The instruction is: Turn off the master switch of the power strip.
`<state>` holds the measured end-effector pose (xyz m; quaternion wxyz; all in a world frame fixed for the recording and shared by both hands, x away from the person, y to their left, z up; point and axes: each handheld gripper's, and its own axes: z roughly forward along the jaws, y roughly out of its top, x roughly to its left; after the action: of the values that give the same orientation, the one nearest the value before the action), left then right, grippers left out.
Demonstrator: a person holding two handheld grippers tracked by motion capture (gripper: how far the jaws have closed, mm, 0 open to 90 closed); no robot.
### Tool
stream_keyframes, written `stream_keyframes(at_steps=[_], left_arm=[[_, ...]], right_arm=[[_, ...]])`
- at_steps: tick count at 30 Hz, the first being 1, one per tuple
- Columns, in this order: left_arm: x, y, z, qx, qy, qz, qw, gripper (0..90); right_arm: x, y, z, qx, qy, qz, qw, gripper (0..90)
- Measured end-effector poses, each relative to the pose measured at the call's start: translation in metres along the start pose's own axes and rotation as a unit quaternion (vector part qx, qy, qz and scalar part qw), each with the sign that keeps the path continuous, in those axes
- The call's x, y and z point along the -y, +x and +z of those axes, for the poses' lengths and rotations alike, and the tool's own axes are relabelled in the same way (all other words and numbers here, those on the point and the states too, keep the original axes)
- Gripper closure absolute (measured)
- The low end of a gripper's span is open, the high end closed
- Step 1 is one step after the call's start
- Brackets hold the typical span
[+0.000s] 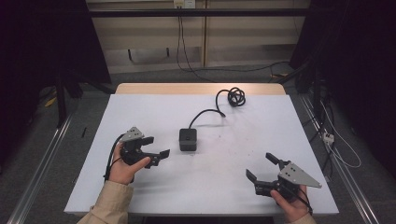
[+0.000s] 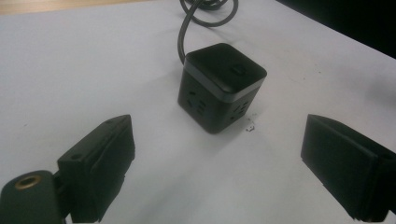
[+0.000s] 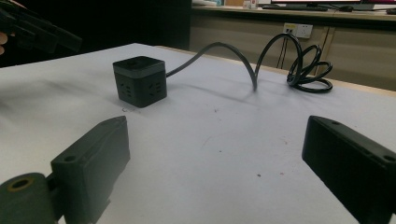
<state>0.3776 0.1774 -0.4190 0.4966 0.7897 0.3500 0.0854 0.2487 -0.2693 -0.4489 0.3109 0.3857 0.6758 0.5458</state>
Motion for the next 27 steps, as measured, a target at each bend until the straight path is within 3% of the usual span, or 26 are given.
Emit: stream_keyframes(at_steps=[27], left_arm=[[0.022, 0.009, -0.024, -0.009, -0.002, 0.008, 0.9999, 7.7]], right_arm=[[-0.001, 0.0, 0.0, -0.001, -0.001, 0.0, 1.0, 6.7]])
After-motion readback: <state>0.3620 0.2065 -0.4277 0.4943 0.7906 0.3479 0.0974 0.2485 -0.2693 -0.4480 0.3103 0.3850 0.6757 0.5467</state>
